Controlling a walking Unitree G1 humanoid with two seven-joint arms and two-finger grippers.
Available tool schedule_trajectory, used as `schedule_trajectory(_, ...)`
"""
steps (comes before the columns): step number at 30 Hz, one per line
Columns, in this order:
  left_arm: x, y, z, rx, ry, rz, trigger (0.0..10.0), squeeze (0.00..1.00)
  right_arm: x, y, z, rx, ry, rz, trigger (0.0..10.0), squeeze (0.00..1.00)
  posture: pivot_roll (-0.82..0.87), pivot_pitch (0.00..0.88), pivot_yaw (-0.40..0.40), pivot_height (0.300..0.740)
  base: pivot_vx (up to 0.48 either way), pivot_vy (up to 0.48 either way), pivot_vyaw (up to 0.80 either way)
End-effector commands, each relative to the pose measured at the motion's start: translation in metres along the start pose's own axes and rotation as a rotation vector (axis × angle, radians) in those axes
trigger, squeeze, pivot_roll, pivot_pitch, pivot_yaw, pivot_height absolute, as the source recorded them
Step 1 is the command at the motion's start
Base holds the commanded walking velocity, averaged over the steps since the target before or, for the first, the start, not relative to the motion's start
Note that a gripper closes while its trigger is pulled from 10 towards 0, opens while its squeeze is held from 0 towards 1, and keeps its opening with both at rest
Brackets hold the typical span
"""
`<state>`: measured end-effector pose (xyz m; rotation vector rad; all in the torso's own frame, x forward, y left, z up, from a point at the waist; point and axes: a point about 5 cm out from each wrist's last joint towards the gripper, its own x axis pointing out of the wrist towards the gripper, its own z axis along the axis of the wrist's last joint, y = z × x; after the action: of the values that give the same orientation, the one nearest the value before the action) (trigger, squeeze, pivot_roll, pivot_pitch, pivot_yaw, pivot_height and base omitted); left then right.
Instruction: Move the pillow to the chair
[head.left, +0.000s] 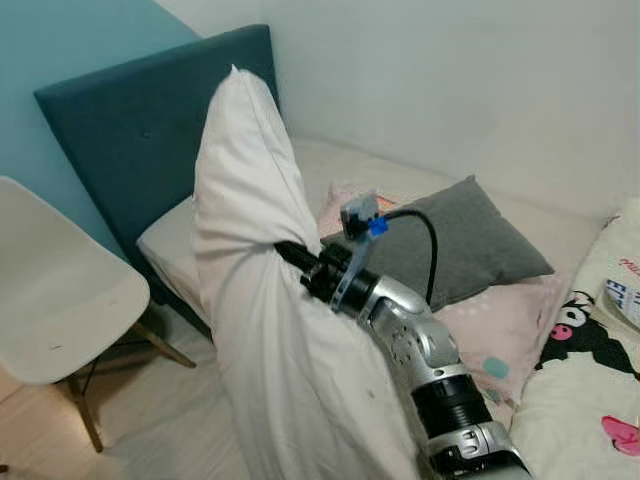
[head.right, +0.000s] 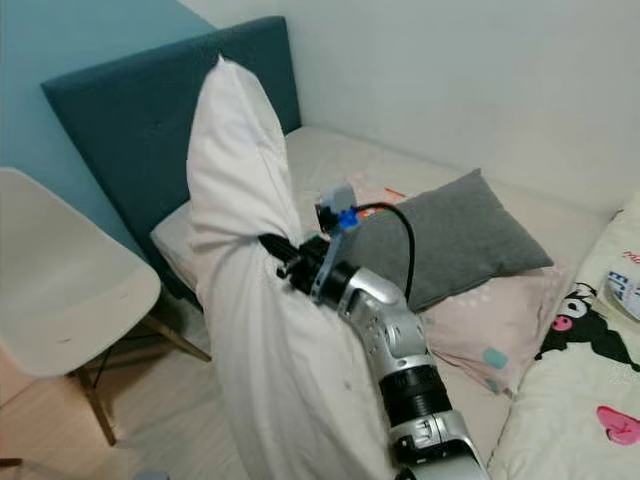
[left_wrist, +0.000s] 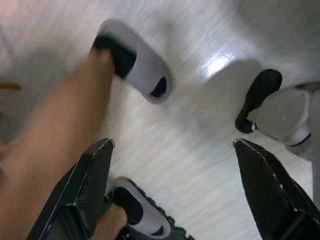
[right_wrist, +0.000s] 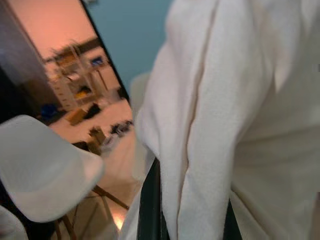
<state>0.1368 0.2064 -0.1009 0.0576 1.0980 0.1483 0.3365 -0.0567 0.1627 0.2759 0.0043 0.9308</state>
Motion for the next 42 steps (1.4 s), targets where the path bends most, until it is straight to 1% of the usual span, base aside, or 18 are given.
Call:
schedule_trajectory(1,-0.001,0.002,-0.004,0.001,0.009,0.003,10.0,0.0,0.003,0.004,0.005,-0.043,-0.042,0.024,10.0,0.0,-0.09,0.05,0.043,0.74,0.0,0.0,0.0)
schedule_trajectory(4,-0.001,0.001,-0.004,-0.001,0.007,-0.002,10.0,0.0,-0.001,0.002,-0.017,-0.043,0.026,0.002,10.0,0.0,-0.09,0.051,0.042,0.74,0.0,0.0,0.0)
schedule_trajectory(7,-0.001,0.002,-0.005,-0.001,0.007,-0.002,10.0,0.0,-0.002,0.004,-0.022,-0.037,0.032,0.014,10.0,0.0,-0.09,0.052,0.042,0.74,0.0,0.0,0.0)
schedule_trajectory(8,-0.001,0.002,-0.005,0.0,0.006,-0.002,10.0,0.0,-0.002,0.007,-0.021,-0.06,0.017,0.035,10.0,0.0,-0.09,0.051,0.042,0.74,0.0,0.0,0.0)
schedule_trajectory(22,-0.001,0.004,-0.005,0.002,0.002,-0.002,10.0,0.0,0.004,0.012,-0.017,-0.049,-0.028,0.085,10.0,0.0,-0.09,0.049,0.047,0.74,0.0,0.0,0.8)
schedule_trajectory(42,-0.001,0.004,-0.002,0.001,-0.008,-0.005,10.0,0.0,0.009,0.023,-0.023,-0.043,-0.025,0.138,10.0,0.0,-0.09,0.044,0.043,0.74,0.0,0.0,0.8)
